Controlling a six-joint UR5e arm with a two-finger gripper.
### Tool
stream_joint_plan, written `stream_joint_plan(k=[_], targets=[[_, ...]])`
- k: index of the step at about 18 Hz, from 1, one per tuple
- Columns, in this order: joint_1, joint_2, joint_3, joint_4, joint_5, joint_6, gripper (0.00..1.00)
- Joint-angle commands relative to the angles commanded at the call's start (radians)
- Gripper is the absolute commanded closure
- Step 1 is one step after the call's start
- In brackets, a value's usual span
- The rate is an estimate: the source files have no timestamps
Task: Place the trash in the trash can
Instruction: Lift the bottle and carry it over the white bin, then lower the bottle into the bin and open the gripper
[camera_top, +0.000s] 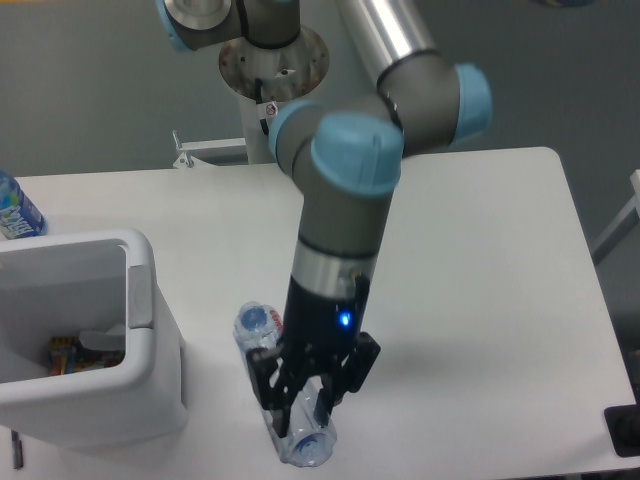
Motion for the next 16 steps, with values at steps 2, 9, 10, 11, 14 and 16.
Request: stream_joint_plan(k=[2, 9, 10, 11, 14, 16], targets=[[-0.002, 0.023, 0.006, 0.037, 0.002, 0.003, 0.49], [-0.092, 0.081, 0.003, 0.066, 0.002, 0.009, 0.49], [-0.110, 0.083, -0.001, 0.066, 0.002, 0.011, 0.49], [-0.129, 0.081, -0.006, 0.066, 0.002, 0.009, 0.49], [-0.187, 0.086, -0.024, 0.066, 0.002, 0.011, 0.49], [-0.221, 0.086, -0.032, 0.066, 0.002, 0.011, 0.49]])
